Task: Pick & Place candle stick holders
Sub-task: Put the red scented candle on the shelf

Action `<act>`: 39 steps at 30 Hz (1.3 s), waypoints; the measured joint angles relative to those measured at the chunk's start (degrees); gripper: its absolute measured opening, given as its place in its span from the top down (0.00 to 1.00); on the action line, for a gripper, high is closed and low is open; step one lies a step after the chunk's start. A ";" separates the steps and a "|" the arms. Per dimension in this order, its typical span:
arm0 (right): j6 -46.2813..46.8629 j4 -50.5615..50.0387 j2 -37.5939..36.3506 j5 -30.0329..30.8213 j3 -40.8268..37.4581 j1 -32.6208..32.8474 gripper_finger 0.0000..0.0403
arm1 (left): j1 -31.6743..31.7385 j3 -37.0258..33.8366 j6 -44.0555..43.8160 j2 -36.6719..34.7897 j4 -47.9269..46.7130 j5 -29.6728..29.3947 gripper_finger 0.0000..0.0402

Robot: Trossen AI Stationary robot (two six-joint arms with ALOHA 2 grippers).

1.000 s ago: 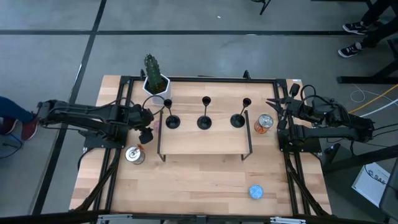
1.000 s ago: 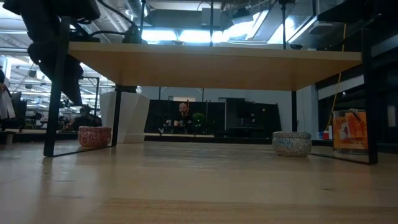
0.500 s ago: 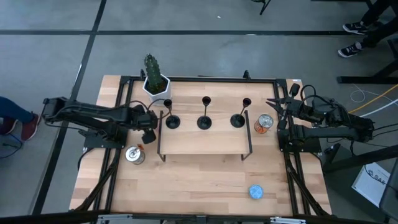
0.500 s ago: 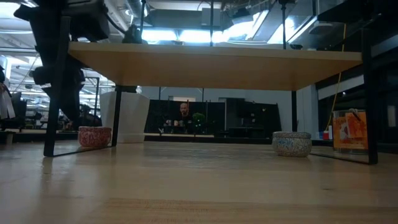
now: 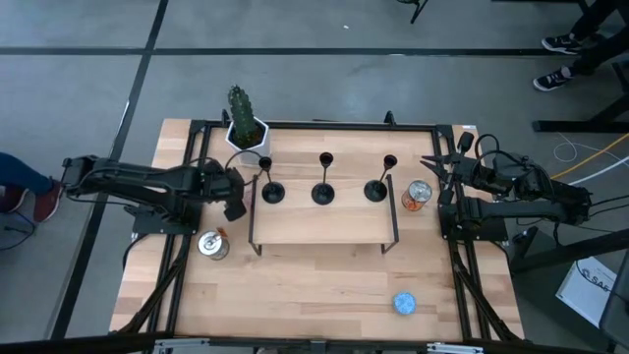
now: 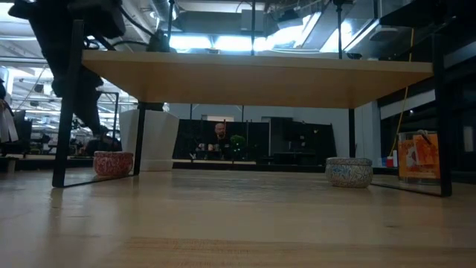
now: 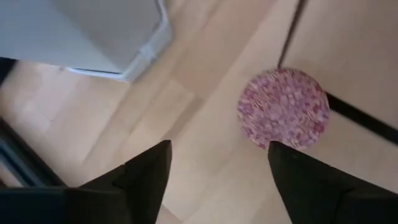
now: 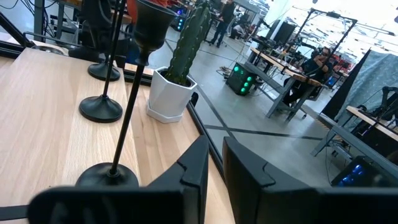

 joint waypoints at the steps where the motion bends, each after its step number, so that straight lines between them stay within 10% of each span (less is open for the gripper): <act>1: -0.01 0.00 0.00 -0.02 0.00 -0.01 0.87 | 0.00 0.00 -0.60 -0.84 -0.17 -0.71 0.38; 15: -0.02 0.00 0.00 -0.01 0.00 0.00 0.87 | 0.00 0.00 -13.89 -1.40 3.76 3.79 0.97; 39: -0.02 -0.01 -0.02 0.00 0.00 0.00 0.87 | -1.28 -0.04 5.64 1.87 2.48 6.87 1.00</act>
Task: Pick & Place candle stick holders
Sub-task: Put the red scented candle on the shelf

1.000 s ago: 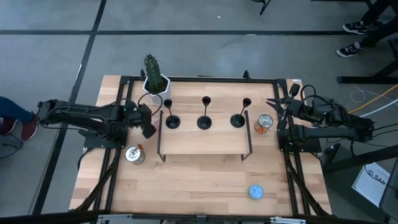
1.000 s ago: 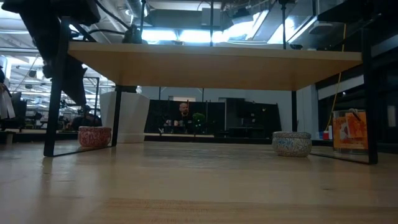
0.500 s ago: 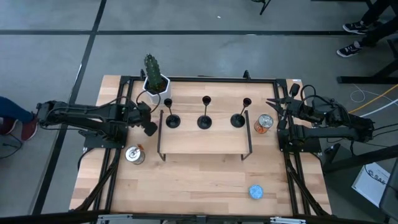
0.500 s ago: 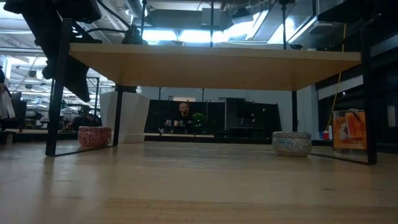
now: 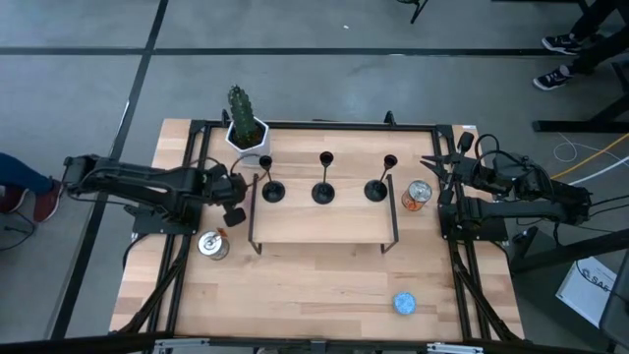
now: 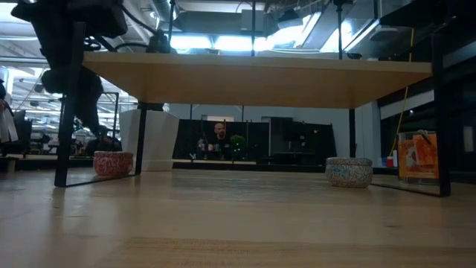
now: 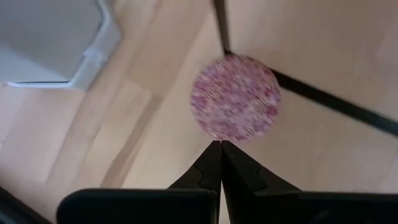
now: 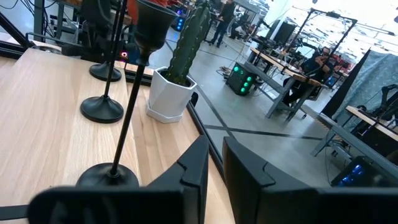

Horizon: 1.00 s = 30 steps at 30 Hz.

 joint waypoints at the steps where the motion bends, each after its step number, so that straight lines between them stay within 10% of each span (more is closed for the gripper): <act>1: 0.00 0.01 0.01 0.00 0.00 -0.01 0.87 | -0.66 0.00 -0.01 0.46 -0.03 -0.04 1.00; 30: 0.02 0.00 -0.01 -0.02 0.00 -0.02 0.87 | -10.95 -0.02 -6.71 -0.46 -2.85 -10.58 1.00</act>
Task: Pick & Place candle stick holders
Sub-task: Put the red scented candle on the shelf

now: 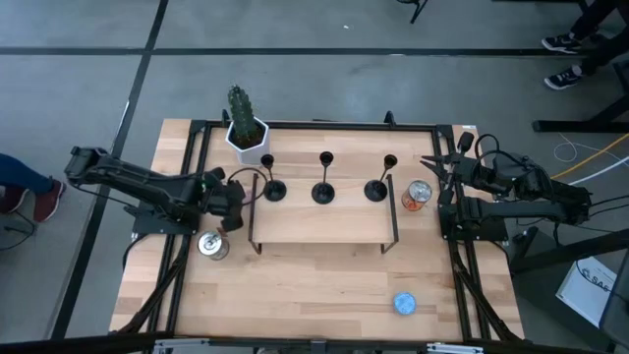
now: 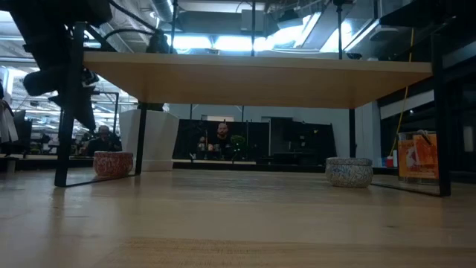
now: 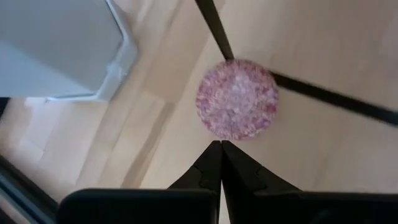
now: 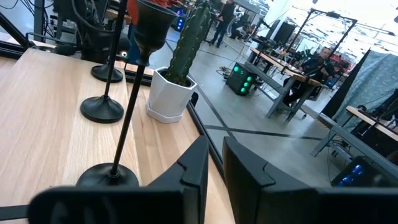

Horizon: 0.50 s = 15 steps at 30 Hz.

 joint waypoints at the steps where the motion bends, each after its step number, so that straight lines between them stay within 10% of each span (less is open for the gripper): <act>1: -0.02 0.00 0.02 0.00 0.00 0.02 0.87 | -0.21 0.00 -0.30 -1.11 -0.02 -0.36 1.00; 15: -0.02 0.00 0.00 0.00 0.00 0.02 0.87 | -3.85 -3.08 -25.02 -16.63 1.61 -16.22 1.00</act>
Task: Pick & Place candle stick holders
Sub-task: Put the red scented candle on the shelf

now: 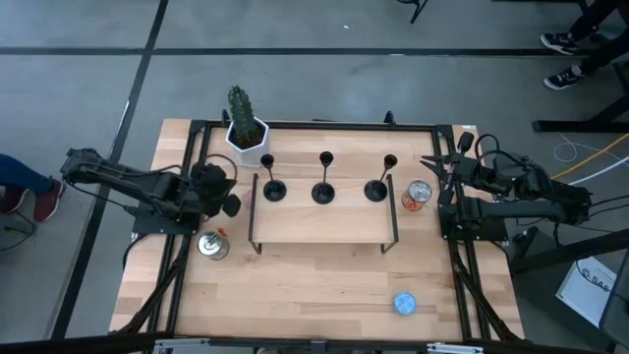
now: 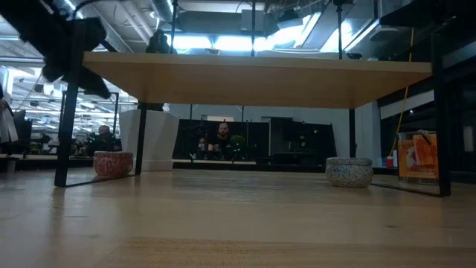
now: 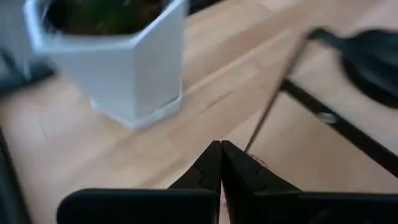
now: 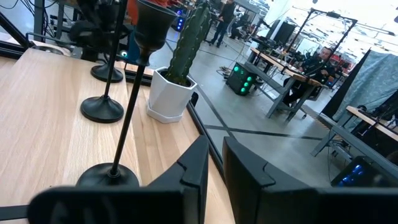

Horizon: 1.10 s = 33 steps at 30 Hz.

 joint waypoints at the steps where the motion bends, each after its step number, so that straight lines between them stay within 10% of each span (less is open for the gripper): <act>1: 0.00 0.00 0.00 0.00 0.00 0.00 0.87 | -0.06 -1.84 -4.00 -1.47 0.39 -0.13 1.00; 10: 0.02 0.00 0.00 0.00 0.00 -0.02 0.87 | 0.00 -16.79 -6.60 -12.67 21.30 4.86 1.00; 17: 0.01 0.00 0.00 0.00 0.00 0.00 0.87 | 3.46 -20.65 -12.98 -12.85 18.65 4.14 1.00; 33: 0.00 0.00 0.00 0.02 0.00 -0.02 0.87 | 19.29 -20.89 10.53 -3.56 29.09 21.14 1.00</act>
